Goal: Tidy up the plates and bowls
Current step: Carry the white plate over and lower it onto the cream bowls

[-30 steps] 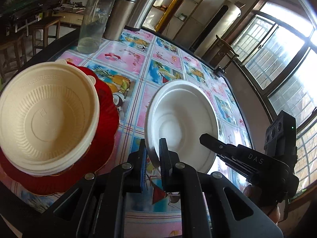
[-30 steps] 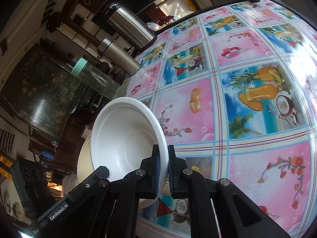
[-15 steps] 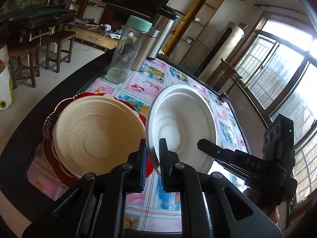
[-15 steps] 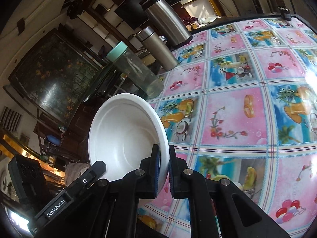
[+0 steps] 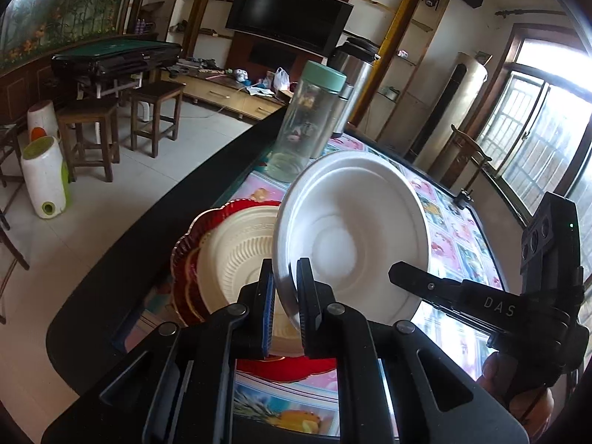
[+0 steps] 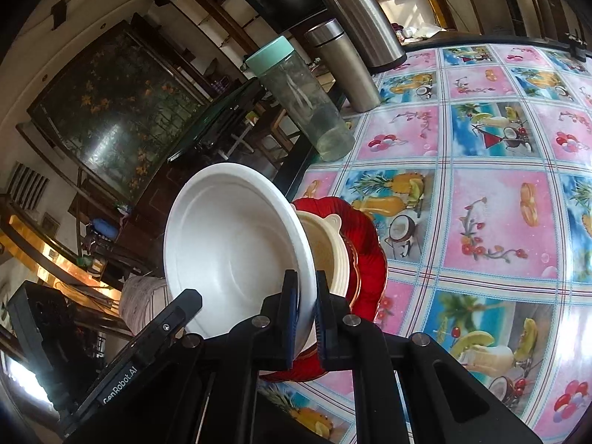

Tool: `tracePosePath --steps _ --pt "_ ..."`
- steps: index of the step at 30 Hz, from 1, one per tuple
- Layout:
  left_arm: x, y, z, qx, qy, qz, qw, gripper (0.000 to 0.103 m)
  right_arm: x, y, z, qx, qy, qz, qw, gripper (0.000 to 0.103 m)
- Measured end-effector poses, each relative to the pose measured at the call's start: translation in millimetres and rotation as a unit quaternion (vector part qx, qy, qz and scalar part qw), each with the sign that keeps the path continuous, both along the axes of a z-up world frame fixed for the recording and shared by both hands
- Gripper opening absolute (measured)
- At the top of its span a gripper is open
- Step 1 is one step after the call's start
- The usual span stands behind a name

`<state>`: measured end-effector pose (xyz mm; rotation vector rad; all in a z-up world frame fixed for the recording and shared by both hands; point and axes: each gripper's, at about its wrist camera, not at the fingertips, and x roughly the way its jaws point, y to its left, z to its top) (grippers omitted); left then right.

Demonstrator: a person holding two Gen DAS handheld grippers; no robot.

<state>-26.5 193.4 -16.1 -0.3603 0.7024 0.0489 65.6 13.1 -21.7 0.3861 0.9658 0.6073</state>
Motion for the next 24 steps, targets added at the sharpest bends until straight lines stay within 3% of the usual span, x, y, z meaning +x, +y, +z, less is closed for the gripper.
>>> tracePosePath --steps 10,24 --pt "-0.7 6.6 -4.2 0.031 -0.007 0.021 0.9993 0.009 6.3 18.2 -3.9 -0.007 0.005 0.01 1.0 0.009" --pt "7.7 14.5 -9.0 0.032 0.005 0.025 0.9992 0.009 20.6 29.0 -18.6 -0.016 0.024 0.013 0.999 0.012"
